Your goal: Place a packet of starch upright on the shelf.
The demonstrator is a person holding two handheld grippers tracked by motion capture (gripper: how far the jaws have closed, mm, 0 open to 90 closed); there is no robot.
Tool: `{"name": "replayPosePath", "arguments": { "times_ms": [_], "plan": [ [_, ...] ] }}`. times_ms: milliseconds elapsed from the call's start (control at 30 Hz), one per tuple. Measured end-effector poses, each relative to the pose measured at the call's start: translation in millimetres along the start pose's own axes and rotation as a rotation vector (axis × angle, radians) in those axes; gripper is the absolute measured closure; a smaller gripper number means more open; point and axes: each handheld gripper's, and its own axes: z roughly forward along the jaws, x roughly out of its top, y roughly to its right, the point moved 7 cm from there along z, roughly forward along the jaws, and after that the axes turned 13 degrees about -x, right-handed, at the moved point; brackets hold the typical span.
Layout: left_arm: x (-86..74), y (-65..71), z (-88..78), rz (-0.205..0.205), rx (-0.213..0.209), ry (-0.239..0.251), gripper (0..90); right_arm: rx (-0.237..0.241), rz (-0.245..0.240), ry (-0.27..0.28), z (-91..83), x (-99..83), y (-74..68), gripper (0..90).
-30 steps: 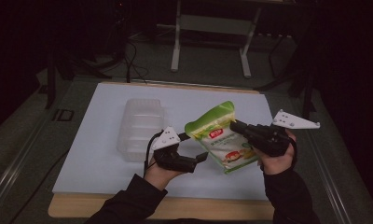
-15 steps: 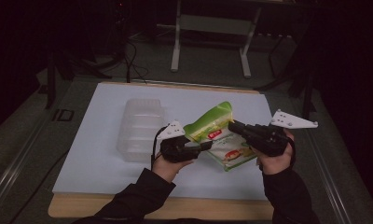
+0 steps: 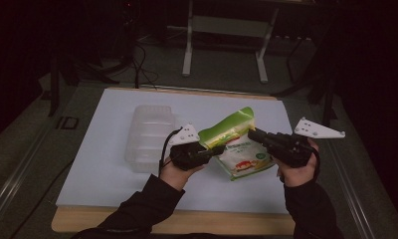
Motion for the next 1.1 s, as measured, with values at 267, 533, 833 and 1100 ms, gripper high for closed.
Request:
{"name": "replayPosePath", "arguments": {
  "times_ms": [267,533,833,1100],
  "plan": [
    [18.8,-1.5,-4.3,0.045,0.01,-0.031,83.5,-0.02,0.008,0.034,-4.0,3.9,5.5,85.2],
    [35.3,-10.2,-16.5,0.054,0.042,-0.023,83.5,-0.059,-0.002,0.078,-12.1,8.3,12.8,57.4],
    [61.3,-26.0,-44.6,0.091,0.085,-0.011,83.6,-0.07,-0.012,0.069,-12.7,-8.6,22.0,13.8],
    [79.2,-48.8,-79.0,0.118,0.183,-0.031,83.6,-0.088,-0.042,0.012,-14.7,-33.0,27.9,13.8]
  ]
}}
